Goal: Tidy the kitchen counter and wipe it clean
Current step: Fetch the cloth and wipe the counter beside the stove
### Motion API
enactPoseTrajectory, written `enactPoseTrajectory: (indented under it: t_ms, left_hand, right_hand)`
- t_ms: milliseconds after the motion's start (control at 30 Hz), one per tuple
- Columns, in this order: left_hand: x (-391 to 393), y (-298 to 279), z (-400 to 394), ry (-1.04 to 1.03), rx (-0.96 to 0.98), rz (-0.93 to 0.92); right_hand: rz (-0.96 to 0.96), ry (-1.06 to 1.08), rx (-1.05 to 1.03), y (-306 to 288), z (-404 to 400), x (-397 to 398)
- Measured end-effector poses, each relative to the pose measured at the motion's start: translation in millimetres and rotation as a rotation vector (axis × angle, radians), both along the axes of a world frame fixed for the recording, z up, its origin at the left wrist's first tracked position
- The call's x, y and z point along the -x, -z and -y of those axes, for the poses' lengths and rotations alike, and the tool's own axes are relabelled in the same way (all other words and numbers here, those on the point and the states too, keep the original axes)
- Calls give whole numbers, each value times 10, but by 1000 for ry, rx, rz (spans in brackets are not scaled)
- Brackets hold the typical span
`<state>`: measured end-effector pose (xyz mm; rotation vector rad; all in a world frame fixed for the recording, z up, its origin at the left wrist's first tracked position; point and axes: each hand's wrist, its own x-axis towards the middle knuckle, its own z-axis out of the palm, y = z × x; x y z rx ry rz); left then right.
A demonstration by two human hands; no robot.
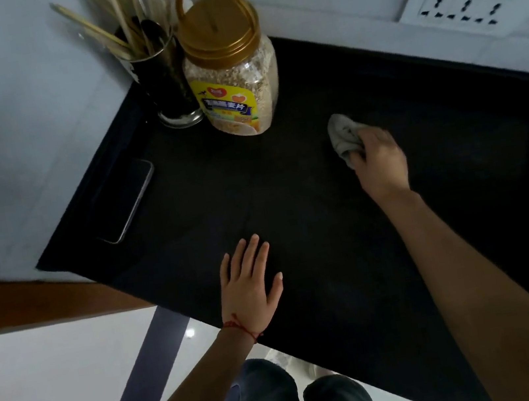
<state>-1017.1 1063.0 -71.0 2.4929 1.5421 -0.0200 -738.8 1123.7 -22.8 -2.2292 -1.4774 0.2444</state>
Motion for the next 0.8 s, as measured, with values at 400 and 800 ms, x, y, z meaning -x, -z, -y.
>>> enactPoseTrajectory:
  t_ms: [400,800]
  left_hand:
    - [-123,-139,4,102,190,195]
    - [-1107,-558,1654,893,518,295]
  right_hand:
    - [-409,664,-249,-173,2349,815]
    - [-464,1552,-509,40,4900,2003]
